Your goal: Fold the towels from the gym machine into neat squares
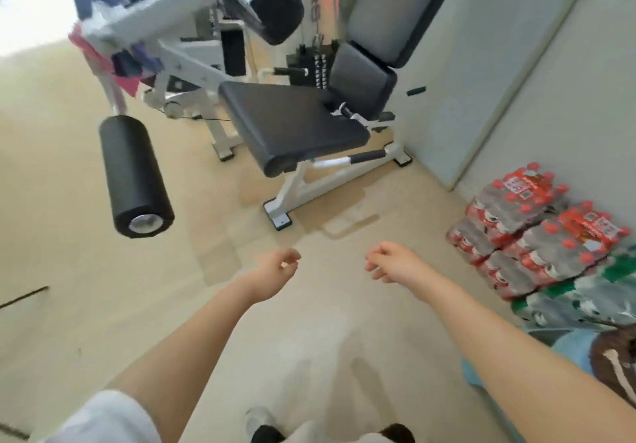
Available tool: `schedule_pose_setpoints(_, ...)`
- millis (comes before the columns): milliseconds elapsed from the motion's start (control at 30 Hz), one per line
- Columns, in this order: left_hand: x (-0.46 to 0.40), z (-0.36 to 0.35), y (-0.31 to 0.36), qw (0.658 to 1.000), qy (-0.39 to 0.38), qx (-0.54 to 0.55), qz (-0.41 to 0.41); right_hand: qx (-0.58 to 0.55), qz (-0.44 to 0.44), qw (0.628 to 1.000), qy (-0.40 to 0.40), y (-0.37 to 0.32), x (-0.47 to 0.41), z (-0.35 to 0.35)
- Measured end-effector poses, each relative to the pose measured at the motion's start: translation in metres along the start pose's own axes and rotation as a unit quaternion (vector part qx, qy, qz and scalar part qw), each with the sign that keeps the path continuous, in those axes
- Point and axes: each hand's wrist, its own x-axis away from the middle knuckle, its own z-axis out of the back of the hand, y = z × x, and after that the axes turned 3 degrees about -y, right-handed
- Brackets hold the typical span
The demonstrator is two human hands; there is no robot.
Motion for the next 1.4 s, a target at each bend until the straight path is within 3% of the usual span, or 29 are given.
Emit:
schedule_pose_setpoints(200,0.036,0.125,-0.147,0.981,0.123,0.14,0.056,0.064,0.056,0.995,-0.058,-0.122,-0.067,-0.156)
schedule_pose_setpoints(367,0.034,0.202,-0.217,0.944,0.192,0.248,0.098,0.087,0.086,0.984,-0.129,-0.2,-0.1,-0.25)
schedule_pose_setpoints(533,-0.005,0.263,-0.251,0.944,0.188,0.257,0.089,0.203,0.116,0.965,-0.117,-0.259,-0.157,-0.282)
schedule_pose_setpoints(667,-0.046,0.332,-0.271,0.943,0.203,0.251,0.08,0.221,0.114,0.964,-0.099,-0.327,-0.218,-0.294)
schedule_pose_setpoints(867,-0.099,0.435,-0.302,0.934,0.234,0.259,0.07,0.187,0.135,0.967,-0.11,-0.417,-0.283,-0.358)
schedule_pose_setpoints(1033,-0.126,0.49,-0.354,0.946,0.196,0.254,0.053,0.166,0.111,0.97,-0.141,-0.456,-0.319,-0.41)
schedule_pose_setpoints(1200,-0.16,0.58,-0.432,0.944,0.193,0.262,0.063,0.117,0.071,0.986,-0.091,-0.507,-0.371,-0.454)
schedule_pose_setpoints(1400,-0.182,0.703,-0.483,0.899,0.166,0.402,0.041,0.038,0.04,0.998,-0.012,-0.595,-0.42,-0.523)
